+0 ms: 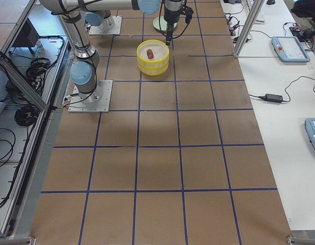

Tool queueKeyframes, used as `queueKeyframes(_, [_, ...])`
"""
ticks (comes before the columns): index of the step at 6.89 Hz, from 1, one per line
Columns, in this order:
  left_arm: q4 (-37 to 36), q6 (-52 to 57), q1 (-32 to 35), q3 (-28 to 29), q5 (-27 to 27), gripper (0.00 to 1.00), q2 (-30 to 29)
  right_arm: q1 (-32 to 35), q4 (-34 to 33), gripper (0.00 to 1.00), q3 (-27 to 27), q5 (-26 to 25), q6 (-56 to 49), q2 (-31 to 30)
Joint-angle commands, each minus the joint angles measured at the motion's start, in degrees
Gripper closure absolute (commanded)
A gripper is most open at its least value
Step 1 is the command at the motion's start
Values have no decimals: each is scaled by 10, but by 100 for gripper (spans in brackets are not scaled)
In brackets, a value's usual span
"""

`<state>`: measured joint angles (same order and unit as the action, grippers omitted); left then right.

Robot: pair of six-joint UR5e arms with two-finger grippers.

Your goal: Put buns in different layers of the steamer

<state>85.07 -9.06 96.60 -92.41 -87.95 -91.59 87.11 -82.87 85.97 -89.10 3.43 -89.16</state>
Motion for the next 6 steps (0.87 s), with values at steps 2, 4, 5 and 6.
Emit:
queueKeyframes(2, [0, 90, -37, -2, -73, 0, 26, 1, -2, 0, 0, 1, 0, 0])
queueKeyframes(4, [-19, 90, -69, 10, -67, 0, 34, 1, -1, 0, 0, -1, 0, 0])
queueKeyframes(5, [-11, 90, -94, 15, -69, 0, 34, 1, -2, 0, 0, 0, 0, 0])
queueKeyframes(6, [0, 105, -101, 21, -71, 0, 35, 1, -2, 0, 1, 2, 0, 0])
